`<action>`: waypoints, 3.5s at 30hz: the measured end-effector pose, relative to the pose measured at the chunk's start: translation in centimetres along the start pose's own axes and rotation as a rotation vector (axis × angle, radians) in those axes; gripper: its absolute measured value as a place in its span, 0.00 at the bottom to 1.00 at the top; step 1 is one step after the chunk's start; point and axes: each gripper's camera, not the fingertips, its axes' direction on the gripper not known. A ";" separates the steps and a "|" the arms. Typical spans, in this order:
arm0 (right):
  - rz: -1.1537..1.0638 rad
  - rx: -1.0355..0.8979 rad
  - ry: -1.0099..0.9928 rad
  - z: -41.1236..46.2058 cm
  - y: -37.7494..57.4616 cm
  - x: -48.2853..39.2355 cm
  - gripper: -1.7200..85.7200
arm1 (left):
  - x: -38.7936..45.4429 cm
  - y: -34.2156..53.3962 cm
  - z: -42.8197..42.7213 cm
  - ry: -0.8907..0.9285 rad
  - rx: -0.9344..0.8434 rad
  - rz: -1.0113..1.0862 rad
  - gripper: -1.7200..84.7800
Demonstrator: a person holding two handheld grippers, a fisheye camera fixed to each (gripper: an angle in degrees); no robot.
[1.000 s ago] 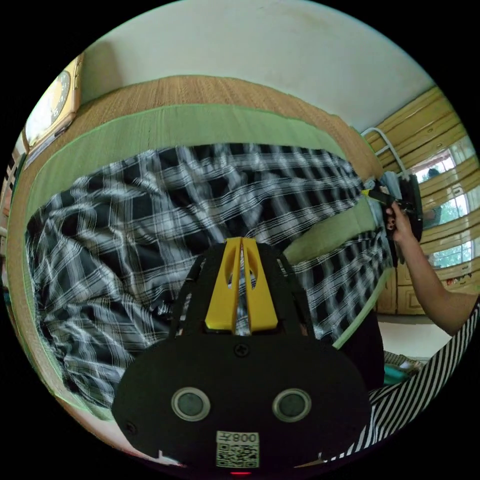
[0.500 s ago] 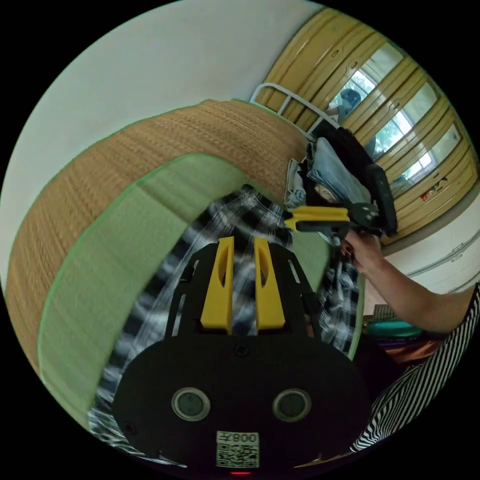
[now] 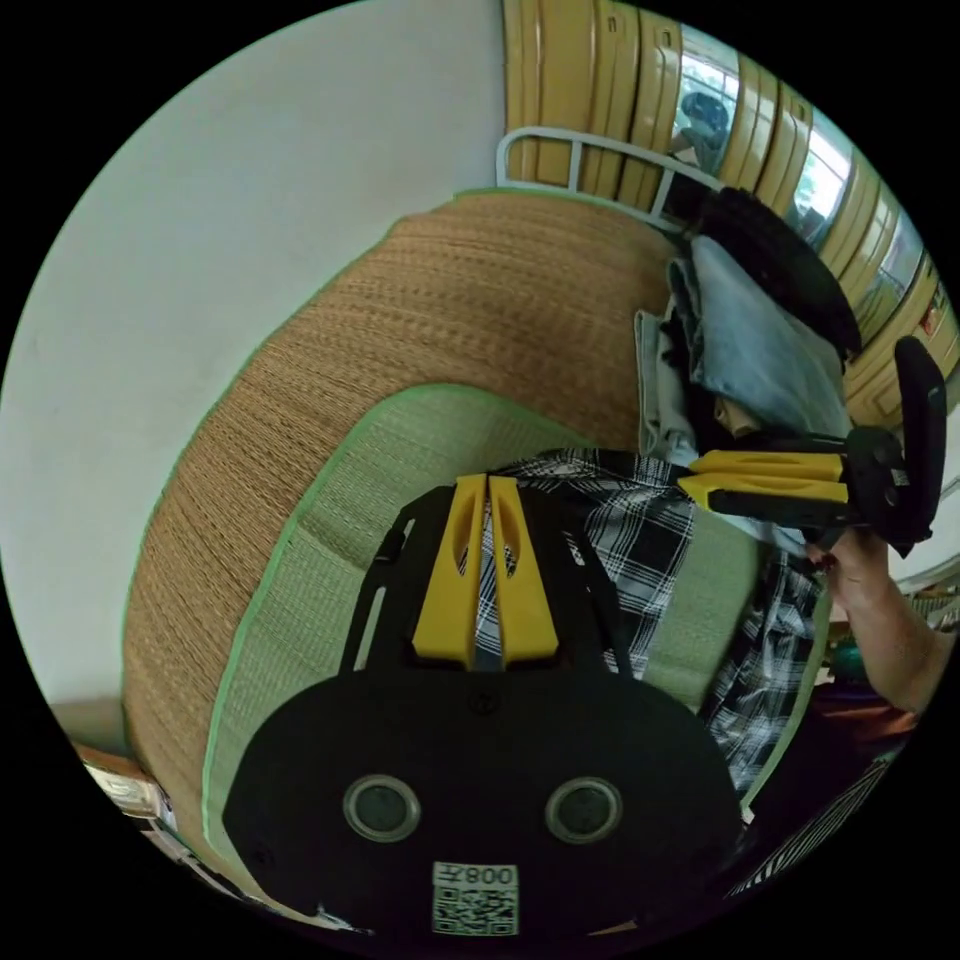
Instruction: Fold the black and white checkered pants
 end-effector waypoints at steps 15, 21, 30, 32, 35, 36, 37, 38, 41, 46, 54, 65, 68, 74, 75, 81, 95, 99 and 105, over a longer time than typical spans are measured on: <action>-0.018 -0.045 -0.080 -4.1 11.6 4.1 0.12 | 7.6 -3.5 2.3 0.458 0.021 0.088 0.08; 0.111 -0.206 0.012 -5.0 24.0 5.0 0.13 | 15.3 -4.5 5.1 0.574 -0.079 0.219 0.10; 0.330 -0.168 0.010 -3.0 28.9 9.1 0.11 | 20.9 -7.9 8.1 0.386 -0.201 0.251 0.04; 0.356 -0.144 -0.022 -3.0 29.6 9.9 0.10 | 20.9 -8.7 8.1 0.420 -0.198 0.249 0.04; 0.365 -0.134 -0.032 -2.4 30.9 10.7 0.07 | 21.2 -10.0 7.9 0.417 -0.207 0.276 0.03; 0.374 -0.133 -0.034 -2.3 31.4 11.1 0.06 | 21.3 -10.5 7.8 0.413 -0.209 0.289 0.03; 0.381 -0.134 -0.032 -2.3 31.7 11.3 0.05 | 21.4 -11.0 7.8 0.416 -0.211 0.303 0.03; 0.385 -0.133 -0.037 -2.2 32.2 11.6 0.04 | 21.5 -11.2 7.8 0.418 -0.216 0.308 0.03; 0.392 -0.101 -0.071 -2.5 33.7 12.2 0.04 | 21.9 -12.2 8.5 0.377 -0.243 0.336 0.02; 0.432 -0.053 -0.155 -2.7 36.4 12.8 0.08 | 21.2 -12.2 10.1 0.335 -0.285 0.289 0.03; 0.453 -0.095 -0.157 -0.4 38.4 13.6 0.06 | 19.6 -9.5 12.8 0.295 -0.365 0.212 0.03; 0.453 -0.007 -0.228 -3.6 42.2 14.7 0.02 | 13.5 -7.1 10.8 0.477 -0.211 0.049 0.02; 0.471 -0.036 -0.227 -2.0 42.5 15.3 0.02 | 12.2 -6.0 13.4 0.528 -0.257 -0.012 0.02; 0.472 -0.120 -0.222 0.3 43.4 14.8 0.02 | 11.2 -3.1 14.1 0.459 -0.239 -0.046 0.03; 0.474 -0.116 -0.218 0.1 43.9 14.6 0.02 | 11.3 -2.6 13.6 0.468 -0.203 -0.038 0.03; 0.492 -0.083 -0.293 0.7 44.2 13.8 0.02 | 13.1 -1.4 15.2 0.600 -0.234 0.046 0.06; 0.448 -0.122 -0.164 2.2 43.6 8.1 0.02 | 10.2 10.5 14.6 0.484 -0.219 0.090 0.02; 0.479 -0.063 -0.168 1.7 43.7 6.5 0.02 | 8.3 16.0 13.0 0.556 -0.122 0.022 0.02; 0.449 -0.006 -0.132 0.5 42.8 2.5 0.02 | 8.0 23.7 10.9 0.651 -0.055 0.058 0.02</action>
